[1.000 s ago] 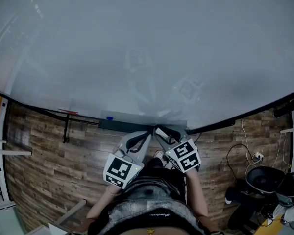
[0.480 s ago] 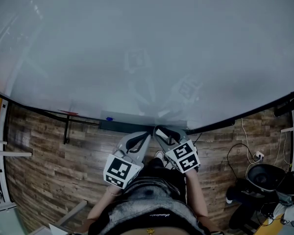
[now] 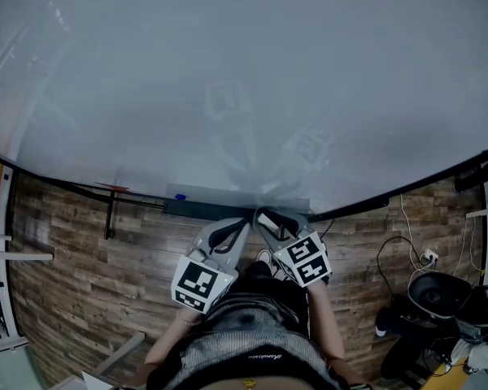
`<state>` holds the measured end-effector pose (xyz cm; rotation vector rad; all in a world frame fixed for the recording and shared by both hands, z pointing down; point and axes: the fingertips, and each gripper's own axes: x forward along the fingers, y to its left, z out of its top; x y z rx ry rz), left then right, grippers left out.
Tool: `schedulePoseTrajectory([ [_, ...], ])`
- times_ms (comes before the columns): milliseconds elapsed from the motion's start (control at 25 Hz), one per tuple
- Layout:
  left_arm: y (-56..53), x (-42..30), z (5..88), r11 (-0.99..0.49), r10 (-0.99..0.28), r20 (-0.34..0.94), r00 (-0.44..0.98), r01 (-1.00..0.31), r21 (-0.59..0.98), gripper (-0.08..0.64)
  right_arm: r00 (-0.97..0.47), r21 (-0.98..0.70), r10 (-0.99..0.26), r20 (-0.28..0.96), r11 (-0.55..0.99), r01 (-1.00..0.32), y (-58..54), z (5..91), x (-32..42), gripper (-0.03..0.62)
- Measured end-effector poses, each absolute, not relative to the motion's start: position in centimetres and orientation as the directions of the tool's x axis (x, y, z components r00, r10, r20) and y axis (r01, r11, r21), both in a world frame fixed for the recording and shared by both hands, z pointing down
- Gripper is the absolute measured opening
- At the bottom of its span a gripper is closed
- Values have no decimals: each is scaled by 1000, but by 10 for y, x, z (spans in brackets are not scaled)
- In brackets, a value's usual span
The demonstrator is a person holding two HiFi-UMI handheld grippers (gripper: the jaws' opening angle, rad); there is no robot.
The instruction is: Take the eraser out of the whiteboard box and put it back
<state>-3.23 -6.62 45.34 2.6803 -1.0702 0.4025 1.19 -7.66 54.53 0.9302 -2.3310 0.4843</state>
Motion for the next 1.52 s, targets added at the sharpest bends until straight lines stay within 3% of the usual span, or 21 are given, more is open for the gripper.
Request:
schedulePoseTrajectory([
  [960, -32, -47, 451, -714, -638, 318, 701, -693, 97, 2, -591, -102, -518, 618, 692, -714, -45, 541, -5, 160],
  [1520, -67, -31, 455, -712, -630, 336, 701, -693, 111, 2, -599, -125, -504, 623, 692, -712, -78, 544, 10, 160],
])
